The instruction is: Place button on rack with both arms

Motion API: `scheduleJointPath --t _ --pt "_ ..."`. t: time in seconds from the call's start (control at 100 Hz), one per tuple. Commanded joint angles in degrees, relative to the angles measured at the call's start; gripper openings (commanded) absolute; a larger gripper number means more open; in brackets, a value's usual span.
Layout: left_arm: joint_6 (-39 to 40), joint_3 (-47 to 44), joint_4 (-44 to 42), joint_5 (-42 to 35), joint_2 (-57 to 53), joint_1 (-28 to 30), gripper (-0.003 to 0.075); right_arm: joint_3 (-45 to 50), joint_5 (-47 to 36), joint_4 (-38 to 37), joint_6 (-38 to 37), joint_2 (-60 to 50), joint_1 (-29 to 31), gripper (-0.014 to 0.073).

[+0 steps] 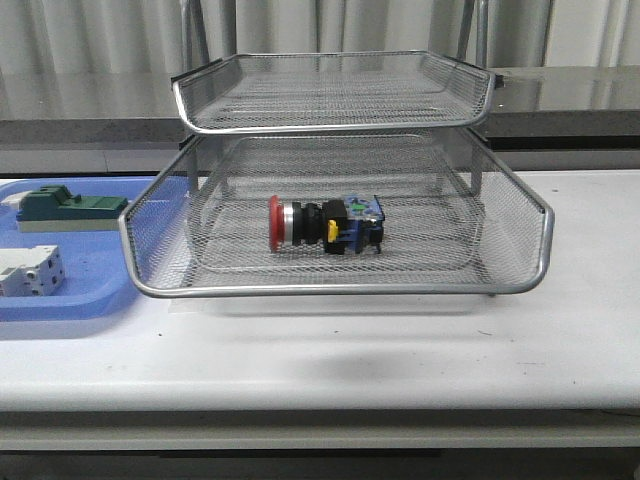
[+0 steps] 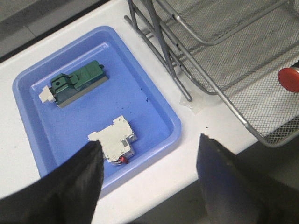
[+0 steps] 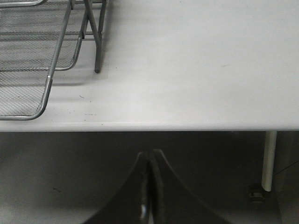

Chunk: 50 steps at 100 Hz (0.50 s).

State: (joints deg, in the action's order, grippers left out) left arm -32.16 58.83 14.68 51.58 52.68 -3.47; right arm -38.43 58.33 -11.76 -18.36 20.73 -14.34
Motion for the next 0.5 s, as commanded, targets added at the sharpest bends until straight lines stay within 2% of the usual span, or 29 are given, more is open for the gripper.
scheduleJointPath --t 0.0,0.2,0.49 --pt "1.32 -3.94 2.08 -8.88 -5.96 0.19 0.0419 -1.38 -3.25 -1.36 0.1 0.5 0.31 -0.007" --pt "3.62 -18.02 3.06 -19.79 -18.39 0.19 0.0419 -1.38 -3.25 -1.36 0.1 0.5 0.31 -0.007" --pt "3.72 -35.28 10.18 -35.32 -33.87 0.19 0.0419 -1.38 -3.25 -1.36 0.1 0.5 0.31 -0.007"
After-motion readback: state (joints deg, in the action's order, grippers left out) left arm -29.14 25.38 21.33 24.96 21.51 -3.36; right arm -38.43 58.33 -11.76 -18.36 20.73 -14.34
